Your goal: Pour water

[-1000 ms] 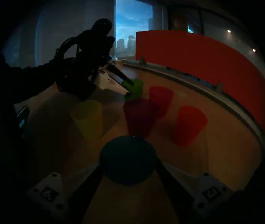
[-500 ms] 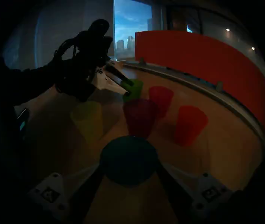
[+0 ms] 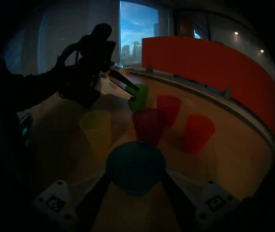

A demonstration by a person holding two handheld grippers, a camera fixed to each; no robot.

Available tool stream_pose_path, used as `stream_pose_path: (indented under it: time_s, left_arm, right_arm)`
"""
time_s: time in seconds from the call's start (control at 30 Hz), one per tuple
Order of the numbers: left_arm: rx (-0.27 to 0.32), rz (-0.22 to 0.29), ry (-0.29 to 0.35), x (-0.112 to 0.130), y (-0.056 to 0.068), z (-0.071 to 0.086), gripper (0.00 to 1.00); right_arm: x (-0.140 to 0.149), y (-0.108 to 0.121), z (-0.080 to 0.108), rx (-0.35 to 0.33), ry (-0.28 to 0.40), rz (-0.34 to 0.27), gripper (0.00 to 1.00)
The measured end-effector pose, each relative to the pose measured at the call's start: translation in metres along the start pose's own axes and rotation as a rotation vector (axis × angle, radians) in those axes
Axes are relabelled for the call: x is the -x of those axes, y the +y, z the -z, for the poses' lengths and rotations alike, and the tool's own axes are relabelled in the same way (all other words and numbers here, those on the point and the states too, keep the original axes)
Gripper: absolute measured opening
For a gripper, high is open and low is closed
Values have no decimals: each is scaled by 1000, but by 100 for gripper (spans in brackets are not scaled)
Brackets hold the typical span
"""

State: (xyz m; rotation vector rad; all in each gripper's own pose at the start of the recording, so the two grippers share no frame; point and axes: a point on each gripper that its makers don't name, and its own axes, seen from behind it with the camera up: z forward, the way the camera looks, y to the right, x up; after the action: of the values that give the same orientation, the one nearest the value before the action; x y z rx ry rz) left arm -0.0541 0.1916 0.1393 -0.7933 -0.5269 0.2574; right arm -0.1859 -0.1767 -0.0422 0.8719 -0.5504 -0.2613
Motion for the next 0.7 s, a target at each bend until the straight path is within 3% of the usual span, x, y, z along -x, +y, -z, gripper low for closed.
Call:
stream_pose_path:
  time_s: [0.27, 0.7]
  left_arm:
    - [-13, -5, 50, -12, 12, 26, 86]
    - [-30, 34, 205, -43, 31, 89, 85]
  right_arm:
    - [-32, 2, 22, 34, 66, -20, 92]
    - [-87, 7, 58, 94, 192, -5, 91]
